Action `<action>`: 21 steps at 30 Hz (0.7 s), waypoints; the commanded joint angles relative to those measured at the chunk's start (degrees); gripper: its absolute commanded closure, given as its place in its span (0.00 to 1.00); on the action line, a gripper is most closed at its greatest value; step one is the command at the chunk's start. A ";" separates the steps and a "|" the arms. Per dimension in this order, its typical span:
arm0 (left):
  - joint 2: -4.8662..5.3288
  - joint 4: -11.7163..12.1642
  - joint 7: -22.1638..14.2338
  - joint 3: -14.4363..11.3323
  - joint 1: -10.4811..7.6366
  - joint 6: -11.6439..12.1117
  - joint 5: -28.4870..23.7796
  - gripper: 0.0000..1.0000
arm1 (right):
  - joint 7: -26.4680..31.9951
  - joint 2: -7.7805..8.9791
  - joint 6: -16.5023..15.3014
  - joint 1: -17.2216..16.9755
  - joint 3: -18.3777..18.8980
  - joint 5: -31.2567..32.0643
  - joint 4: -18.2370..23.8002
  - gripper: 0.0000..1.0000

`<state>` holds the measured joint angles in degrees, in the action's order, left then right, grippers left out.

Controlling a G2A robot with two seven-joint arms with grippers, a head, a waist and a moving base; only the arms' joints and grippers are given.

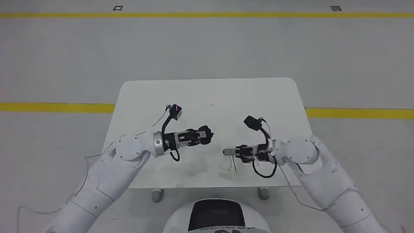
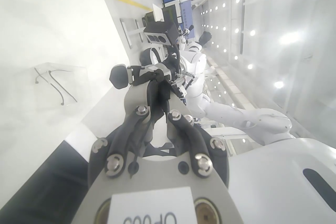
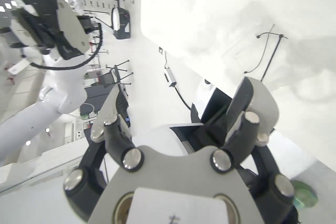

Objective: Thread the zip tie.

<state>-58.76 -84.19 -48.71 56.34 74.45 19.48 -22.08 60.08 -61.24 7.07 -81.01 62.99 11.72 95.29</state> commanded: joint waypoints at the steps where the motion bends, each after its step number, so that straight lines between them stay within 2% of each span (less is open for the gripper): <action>1: 0.00 0.00 0.00 0.00 0.00 0.00 0.00 1.00 | 0.71 -0.23 3.39 1.48 -1.89 1.84 0.02 0.00; 4: 0.00 0.00 0.00 0.00 0.00 0.00 0.00 1.00 | -0.32 -0.39 4.62 2.83 -3.97 5.94 -0.10 0.00; 13: 0.00 0.00 0.00 0.00 0.00 0.00 0.00 1.00 | -1.47 -0.37 4.71 2.78 -4.28 7.52 -0.18 0.00; 15: 0.00 0.00 0.00 0.00 0.00 0.00 0.00 1.00 | -2.01 -0.39 6.16 3.01 -6.15 12.17 0.73 0.00; 19: 0.00 0.00 0.00 0.00 0.00 0.00 0.00 1.00 | -1.14 -0.71 9.21 4.33 -8.73 15.78 1.27 0.00; 21: 0.00 0.00 0.00 0.00 0.00 0.00 0.00 1.00 | 0.47 -1.00 11.80 5.57 -10.60 17.95 0.84 0.00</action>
<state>-58.76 -84.19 -48.71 56.34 74.45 19.48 -22.08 59.57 -62.08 17.36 -76.19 53.46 28.42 96.38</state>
